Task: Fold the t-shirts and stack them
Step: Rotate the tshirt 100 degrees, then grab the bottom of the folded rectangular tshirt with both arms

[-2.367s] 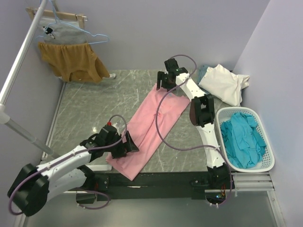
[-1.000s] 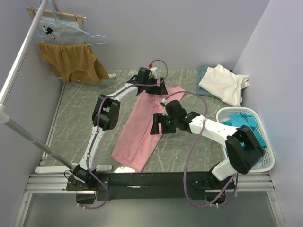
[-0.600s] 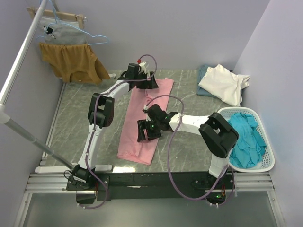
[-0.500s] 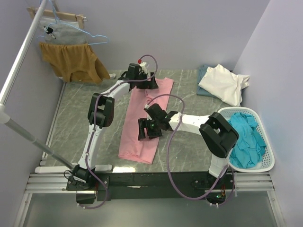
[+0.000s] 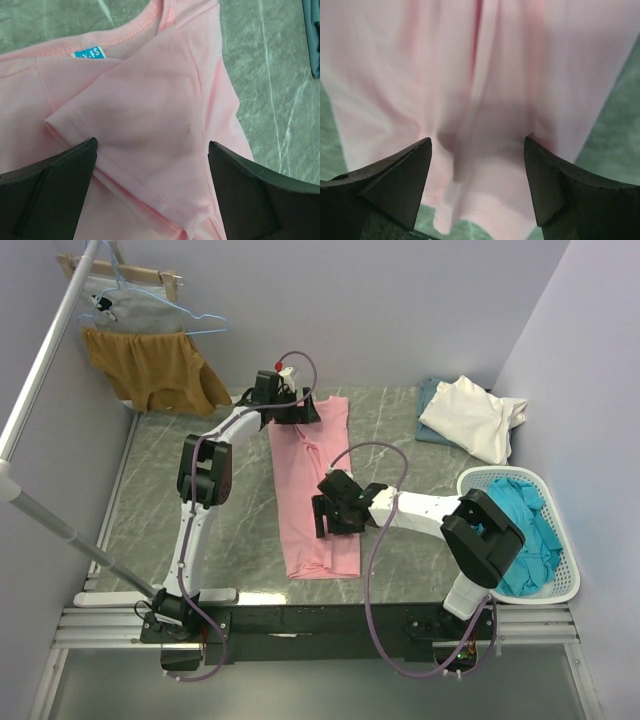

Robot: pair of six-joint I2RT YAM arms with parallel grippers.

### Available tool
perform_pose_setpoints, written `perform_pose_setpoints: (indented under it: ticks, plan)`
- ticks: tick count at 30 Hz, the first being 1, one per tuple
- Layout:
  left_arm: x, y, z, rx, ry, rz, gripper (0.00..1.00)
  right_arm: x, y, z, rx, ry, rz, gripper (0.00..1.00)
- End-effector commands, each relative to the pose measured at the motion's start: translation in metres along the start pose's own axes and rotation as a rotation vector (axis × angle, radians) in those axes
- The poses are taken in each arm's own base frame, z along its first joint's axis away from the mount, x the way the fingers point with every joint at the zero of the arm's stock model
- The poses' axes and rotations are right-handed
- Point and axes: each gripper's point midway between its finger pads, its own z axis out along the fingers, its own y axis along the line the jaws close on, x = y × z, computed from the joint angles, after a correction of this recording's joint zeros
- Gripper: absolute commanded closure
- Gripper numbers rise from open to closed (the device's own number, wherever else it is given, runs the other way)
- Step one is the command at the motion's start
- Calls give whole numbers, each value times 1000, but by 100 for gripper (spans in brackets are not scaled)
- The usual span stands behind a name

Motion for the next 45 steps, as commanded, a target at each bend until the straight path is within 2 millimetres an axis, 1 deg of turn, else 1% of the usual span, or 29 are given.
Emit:
perform_pose_setpoints:
  ticks: [1,2,4,5,7,8,10,11,12,13,14,15,16,17,18,19,20,21,22,23,24,25,26,28,29,35,38,40,45]
  plan:
    - [-23,-11,-24,-4,-29,9,1,26,-25,-26,119,45,-74,19]
    - [-25,-16,-25,2,-35,16,1,25,-27,-30,125,41,-76,19]
    - [-44,-32,-38,12,-76,41,1,17,-21,-40,103,5,-85,19]
    - [-55,-46,-48,23,-104,58,1,14,-19,-43,98,-12,-82,19]
    - [-65,-64,-59,34,-129,71,1,8,-16,-52,76,-42,-79,19]
    - [-74,-77,-73,47,-151,71,1,7,-16,-55,80,-51,-78,19]
    - [-75,-98,-83,68,-158,77,0,3,-19,-65,88,-85,-60,19]
    - [-69,-107,-97,70,-156,63,1,2,-24,-67,103,-101,-53,18]
    - [-65,-113,-102,64,-158,51,1,0,-23,-73,88,-125,-46,18]
    - [-56,-123,-106,61,-150,40,0,-1,-26,-74,93,-136,-30,18]
    - [-35,-128,-118,60,-122,10,1,1,-32,-75,113,-144,-20,18]
    - [-26,-135,-123,68,-127,2,1,1,-36,-76,123,-151,-5,18]
    - [-10,-141,-125,46,-123,-6,1,3,-39,-75,132,-150,13,18]
    - [23,-138,-138,21,-84,-36,1,7,-46,-71,142,-142,25,18]
    - [40,-139,-142,11,-71,-42,1,9,-49,-69,149,-141,37,19]
    - [87,-132,-142,-20,-7,-52,1,8,-51,-66,149,-146,52,21]
    - [92,-141,-158,-13,-25,-62,1,13,-59,-61,160,-134,62,23]
    - [107,-143,-163,-8,-21,-63,1,16,-59,-58,153,-120,61,25]
    - [144,-140,-168,-15,30,-80,1,18,-61,-57,157,-117,69,28]
    - [145,-144,-179,-16,7,-84,1,21,-64,-54,159,-112,69,31]
    - [154,-144,-184,-22,16,-93,1,24,-64,-53,154,-104,73,33]
    - [178,-141,-188,-33,54,-103,1,26,-65,-52,155,-100,76,35]
    - [179,-146,-194,-25,38,-99,0,30,-68,-51,158,-92,77,37]
    - [198,-149,-200,-22,62,-88,1,32,-65,-50,135,-92,83,39]
    - [200,-150,-202,-30,60,-83,1,36,-65,-49,129,-83,84,39]
    - [226,-156,-206,-11,116,-100,1,42,-58,-44,84,-53,96,41]
    - [243,-161,-207,-2,160,-108,1,47,-53,-40,60,-32,99,46]
    - [257,-164,-209,0,195,-107,1,49,-52,-38,49,-29,109,53]
    - [287,-171,-219,2,270,-97,0,55,-53,-36,52,-8,115,57]
